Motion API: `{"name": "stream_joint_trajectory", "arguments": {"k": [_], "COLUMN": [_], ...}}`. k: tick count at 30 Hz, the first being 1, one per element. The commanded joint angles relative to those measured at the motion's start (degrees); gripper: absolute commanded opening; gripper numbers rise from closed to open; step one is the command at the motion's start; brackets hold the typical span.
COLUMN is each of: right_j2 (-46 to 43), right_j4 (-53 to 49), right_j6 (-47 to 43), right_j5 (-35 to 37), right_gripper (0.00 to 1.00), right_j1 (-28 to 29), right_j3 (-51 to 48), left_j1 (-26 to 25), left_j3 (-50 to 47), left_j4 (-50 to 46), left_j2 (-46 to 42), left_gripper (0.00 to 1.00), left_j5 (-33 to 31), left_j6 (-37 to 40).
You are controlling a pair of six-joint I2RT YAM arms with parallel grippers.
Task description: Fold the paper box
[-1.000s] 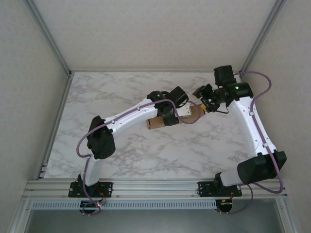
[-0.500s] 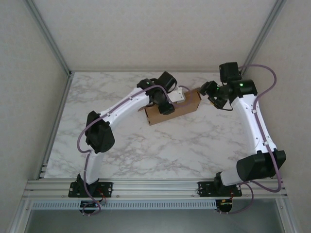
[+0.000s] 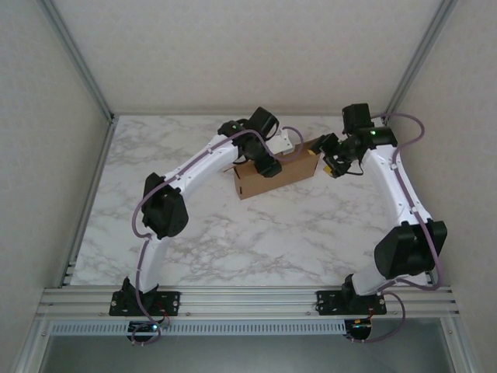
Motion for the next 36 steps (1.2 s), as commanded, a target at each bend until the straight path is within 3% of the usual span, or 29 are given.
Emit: {"name": "stream_joint_trajectory", "arguments": {"k": [1,6,12,16,22,25,31,36], "right_j2": [1.6,3.4,1.8,-0.4,-2.1,-3.8,-8.3,-12.1], "right_j4": [2.2,0.5,-1.2,-1.4,-0.2,0.7,1.7,1.0], "right_j6": [1.7,-1.2,-7.6,-11.2,-14.0,-15.4,-23.2,-31.7], "right_j5": [-1.9,0.8,6.5,10.8,9.3,8.4,5.0,11.6], "right_gripper": [0.66,0.67,0.68,0.68,0.68,0.68,0.67,0.66], "right_j1": [0.6,0.7,0.1,-0.4,-1.0,-0.9,-1.0,1.3], "right_j3": [-1.0,2.2,4.0,3.2,0.7,-1.0,-1.9,-2.5], "left_j1": [0.2,0.1,-2.1,-3.1,-3.3,-3.1,-2.3,-0.6], "left_j3": [0.4,0.1,-4.9,-9.9,-15.7,-16.3,-16.3,-18.4], "left_j4": [-0.5,1.4,5.4,8.4,10.7,9.9,4.5,0.0], "left_j2": [2.9,4.0,3.5,1.9,-0.6,-1.8,-5.5,-12.0], "left_gripper": [0.67,0.76,0.77,0.68,0.49,0.46,0.50,0.58], "left_j5": [-2.5,-5.1,-12.8,-16.1,-17.5,-16.3,-9.3,0.6], "left_j6": [0.1,0.7,4.6,6.4,8.8,10.0,13.8,19.8]}}
